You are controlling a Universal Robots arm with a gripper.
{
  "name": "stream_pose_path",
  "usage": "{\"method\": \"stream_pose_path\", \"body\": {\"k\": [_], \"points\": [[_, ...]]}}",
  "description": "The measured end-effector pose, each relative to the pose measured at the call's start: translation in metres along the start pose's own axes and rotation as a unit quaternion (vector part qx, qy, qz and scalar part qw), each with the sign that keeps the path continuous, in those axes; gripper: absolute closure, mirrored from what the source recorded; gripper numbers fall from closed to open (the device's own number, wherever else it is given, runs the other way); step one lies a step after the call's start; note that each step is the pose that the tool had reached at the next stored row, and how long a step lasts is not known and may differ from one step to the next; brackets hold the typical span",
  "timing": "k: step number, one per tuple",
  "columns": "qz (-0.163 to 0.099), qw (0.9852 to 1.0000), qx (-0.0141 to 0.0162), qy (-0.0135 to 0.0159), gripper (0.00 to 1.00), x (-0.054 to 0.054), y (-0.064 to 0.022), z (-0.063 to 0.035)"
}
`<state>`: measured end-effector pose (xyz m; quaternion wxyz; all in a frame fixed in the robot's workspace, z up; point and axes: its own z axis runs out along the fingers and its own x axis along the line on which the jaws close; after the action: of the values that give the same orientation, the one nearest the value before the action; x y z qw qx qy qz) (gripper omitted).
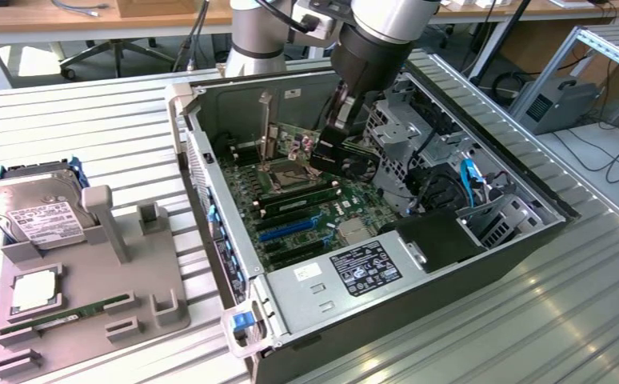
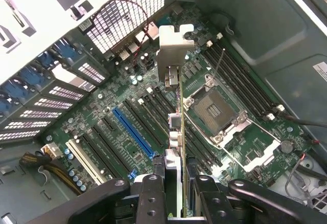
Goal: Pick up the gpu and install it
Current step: 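Insert the gpu into the slot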
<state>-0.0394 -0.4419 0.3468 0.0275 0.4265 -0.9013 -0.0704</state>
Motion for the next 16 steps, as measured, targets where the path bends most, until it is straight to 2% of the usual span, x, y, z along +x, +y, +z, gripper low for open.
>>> {"method": "stream_pose_path", "body": {"k": [16], "points": [[-0.009, 1.0000, -0.0001, 0.0015, 0.73, 0.0000, 0.0000, 0.0000]]}}
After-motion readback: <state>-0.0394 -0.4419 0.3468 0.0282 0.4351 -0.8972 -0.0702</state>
